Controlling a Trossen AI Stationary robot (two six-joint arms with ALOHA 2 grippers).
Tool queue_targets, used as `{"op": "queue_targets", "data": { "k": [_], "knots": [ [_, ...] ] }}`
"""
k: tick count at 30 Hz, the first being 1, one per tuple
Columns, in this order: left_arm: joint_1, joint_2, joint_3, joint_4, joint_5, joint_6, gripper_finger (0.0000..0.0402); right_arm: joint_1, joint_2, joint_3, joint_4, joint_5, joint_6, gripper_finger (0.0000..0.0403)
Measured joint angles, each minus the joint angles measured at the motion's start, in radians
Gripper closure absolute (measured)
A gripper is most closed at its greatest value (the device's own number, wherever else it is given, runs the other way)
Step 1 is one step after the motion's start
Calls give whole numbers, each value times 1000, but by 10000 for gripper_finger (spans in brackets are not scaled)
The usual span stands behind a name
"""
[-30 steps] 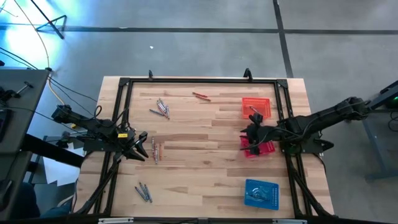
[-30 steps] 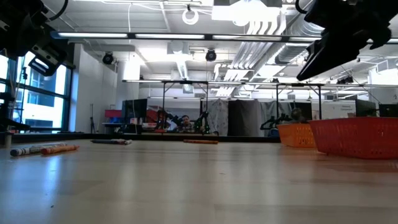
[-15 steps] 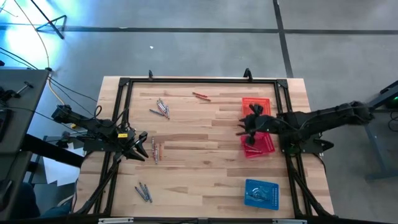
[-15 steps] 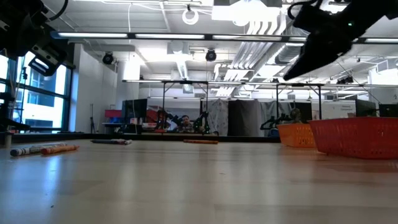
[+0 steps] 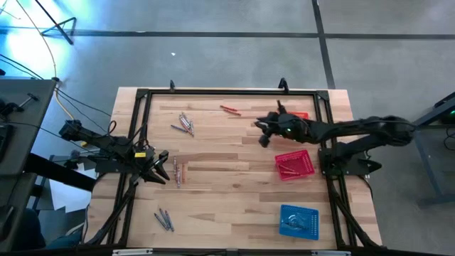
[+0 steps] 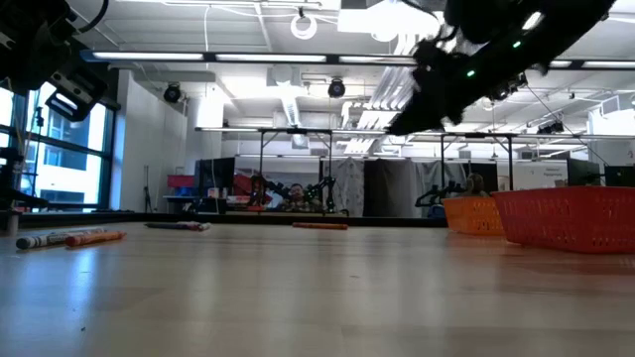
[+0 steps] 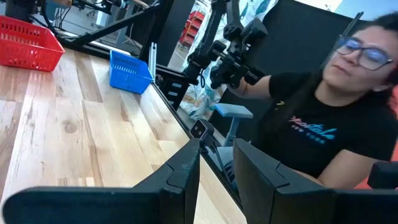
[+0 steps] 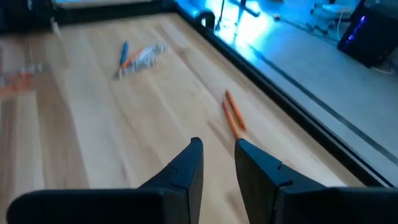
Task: Sort crayons
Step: Put the orange crayon into the red bin
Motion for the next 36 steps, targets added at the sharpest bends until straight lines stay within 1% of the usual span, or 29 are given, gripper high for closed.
{"op": "queue_targets", "data": {
  "k": [3, 5, 8, 10, 13, 18, 24, 27, 31, 33, 36],
  "knots": [
    [0, 0, 0, 0, 0, 0, 316, -41, 112, 2, 168, -52, 14, 318],
    [0, 0, 0, 0, 0, 0, 316, -66, 181, 26, 223, -78, 28, 318],
    [0, 0, 0, 0, 0, 0, 316, -96, 285, 100, 220, -89, 61, 318],
    [0, 0, 0, 0, 0, 0, 316, -107, 353, 168, 181, -114, 69, 318],
    [0, 0, 0, 0, 0, 0, 316, -109, 446, 319, 24, -161, 42, 318],
    [0, 0, 0, 0, 0, 0, 316, -130, 587, 607, -368, -145, -47, 318],
    [0, 0, 0, 0, 0, 0, 316, -195, 729, 873, -683, -162, -49, 318],
    [0, 0, 0, 0, 0, 0, 316, -231, 793, 979, -775, -203, -14, 318],
    [0, 0, 0, 0, 0, 0, 316, -272, 872, 1093, -885, -320, 46, 318],
    [0, 0, 0, 0, 0, 0, 316, -283, 912, 1140, -939, -343, 48, 318],
    [0, 0, 0, 0, 0, 0, 316, -290, 962, 1200, -1035, -350, 6, 318]
  ]
}}
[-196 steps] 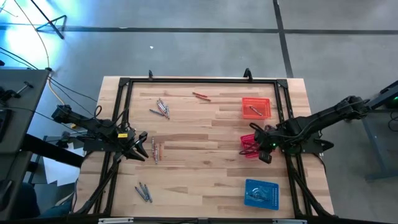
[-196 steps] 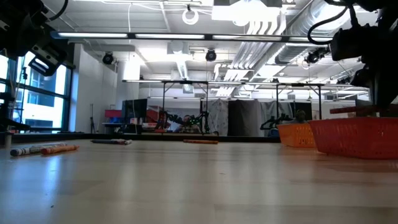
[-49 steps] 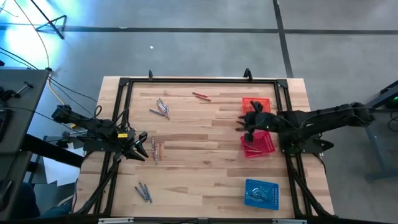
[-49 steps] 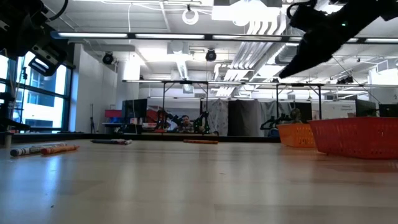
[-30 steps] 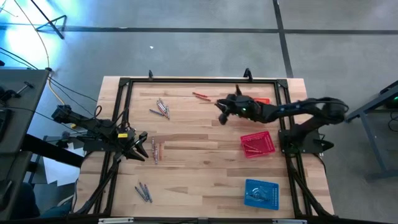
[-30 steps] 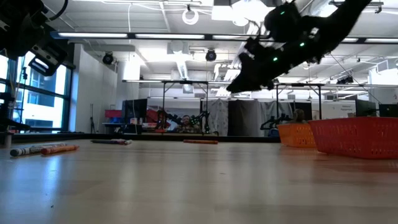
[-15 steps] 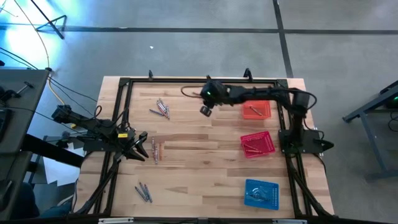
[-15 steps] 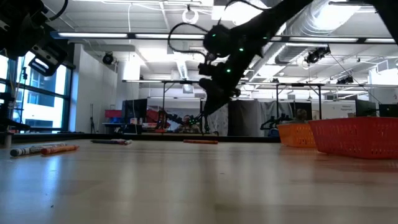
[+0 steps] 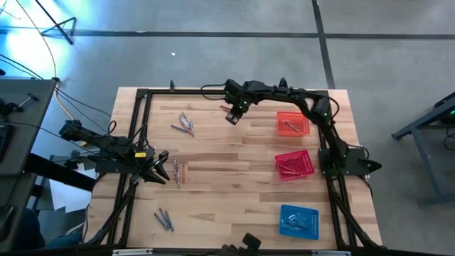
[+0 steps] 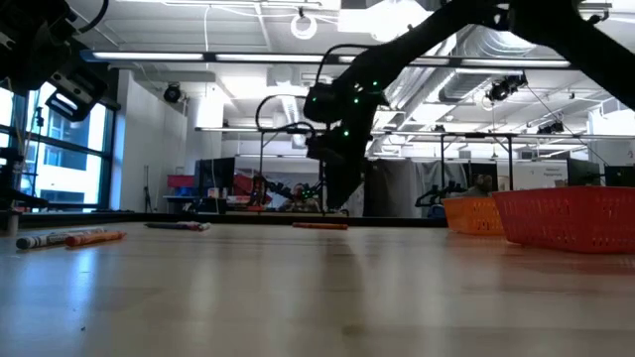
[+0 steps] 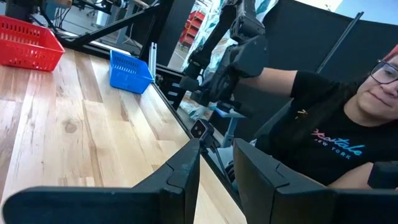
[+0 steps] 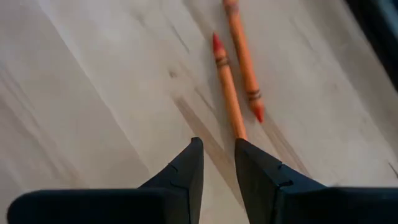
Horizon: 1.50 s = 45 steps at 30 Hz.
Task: Sort crayons
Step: Put the orange crayon into the red bin
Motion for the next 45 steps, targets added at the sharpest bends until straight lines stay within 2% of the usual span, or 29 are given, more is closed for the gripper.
{"op": "queue_targets", "data": {
  "k": [6, 19, 28, 45],
  "knots": [
    [0, 0, 0, 0, 0, 0, 316, 0, 44, 61, -62, -2, -94, 318],
    [0, 0, 0, 0, 0, 0, 316, -21, 44, 61, -135, -1, -311, 318],
    [0, 0, 0, 0, 0, 0, 316, -26, 44, 61, -92, -3, -499, 318],
    [0, 0, 0, 0, 0, 0, 316, -40, 96, 60, -43, -39, -532, 318]
  ]
}}
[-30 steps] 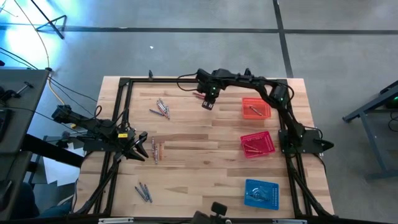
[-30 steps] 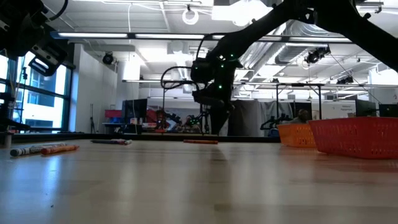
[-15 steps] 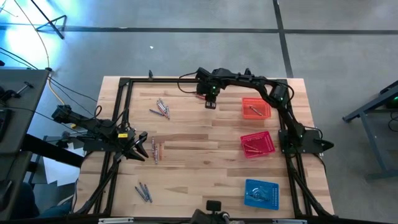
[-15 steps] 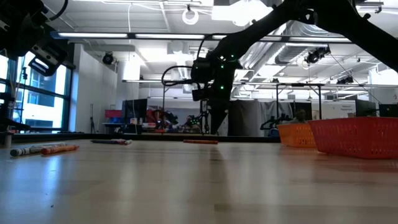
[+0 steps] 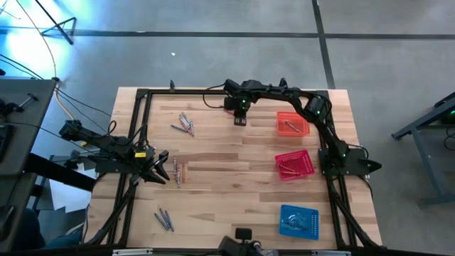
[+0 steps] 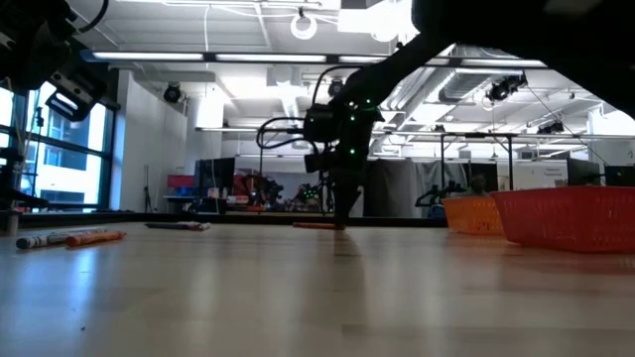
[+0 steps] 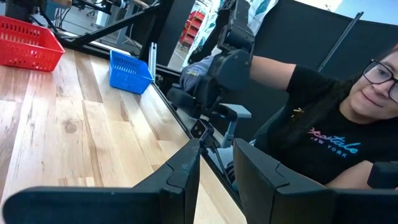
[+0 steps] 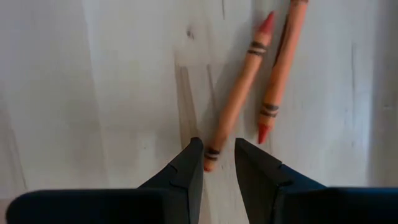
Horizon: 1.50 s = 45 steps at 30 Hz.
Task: Sort crayons
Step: Put the orange crayon into the red bin
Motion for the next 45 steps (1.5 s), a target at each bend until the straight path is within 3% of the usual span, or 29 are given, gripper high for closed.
{"op": "queue_targets", "data": {
  "k": [8, 16, 26, 36, 45],
  "knots": [
    [0, 0, 0, 0, 0, 0, 316, -14, 29, 6, -18, -13, -25, 335],
    [0, 0, 0, 0, 0, 0, 316, -20, 48, 6, -34, -21, -25, 393],
    [0, 0, 0, 0, 0, 0, 316, -21, 19, 1, -83, -49, 51, 400],
    [0, 0, 0, 0, 0, 0, 316, -5, -183, -2, -278, -80, 158, 402],
    [0, 0, 0, 0, 0, 0, 316, 129, -465, -1, -553, -42, 392, 402]
  ]
}}
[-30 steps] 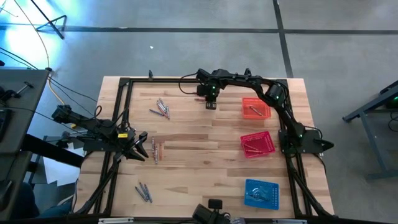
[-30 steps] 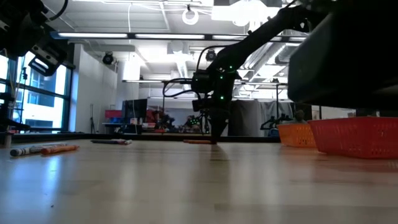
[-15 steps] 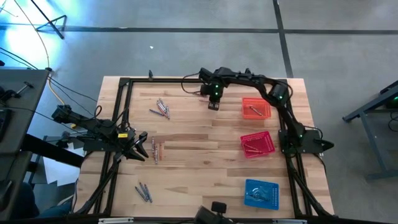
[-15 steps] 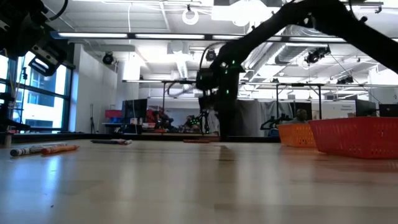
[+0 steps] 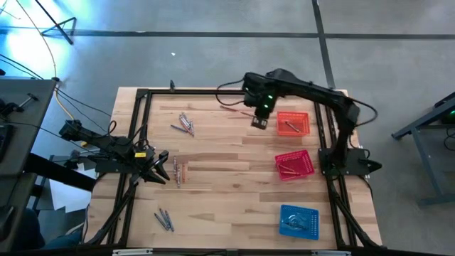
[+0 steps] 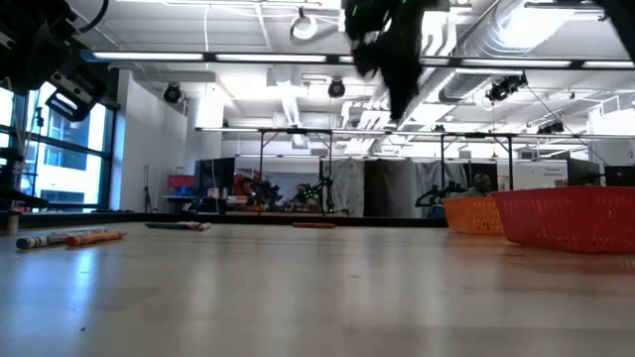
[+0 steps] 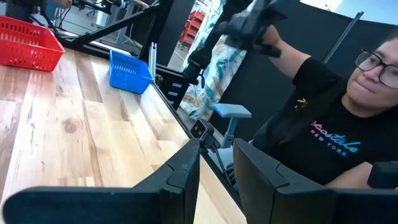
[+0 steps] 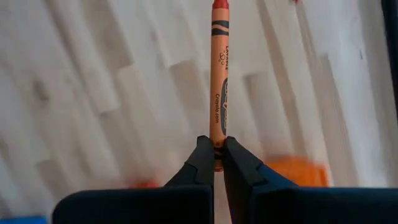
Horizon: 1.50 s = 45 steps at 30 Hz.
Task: Sort crayons
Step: Put the orange crayon into the red bin
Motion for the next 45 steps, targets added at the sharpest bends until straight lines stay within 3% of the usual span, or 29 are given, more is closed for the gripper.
{"op": "queue_targets", "data": {
  "k": [11, 16, 23, 31, 40, 45],
  "knots": [
    [0, 0, 0, 0, 0, 0, 316, 338, -289, 1, -129, 185, 345, 402],
    [0, 0, 0, 0, 0, 0, 316, 465, -348, 1, -153, 260, 455, 402],
    [0, 0, 0, 0, 0, 0, 316, 601, -352, -48, -150, 267, 555, 402],
    [0, 0, 0, 0, 0, 0, 316, 716, -457, -404, -133, 232, 772, 402],
    [0, 0, 0, 0, 0, 0, 316, 781, -705, -811, 197, 182, 1003, 402],
    [0, 0, 0, 0, 0, 0, 316, 783, -791, -982, 246, 167, 1076, 402]
  ]
}}
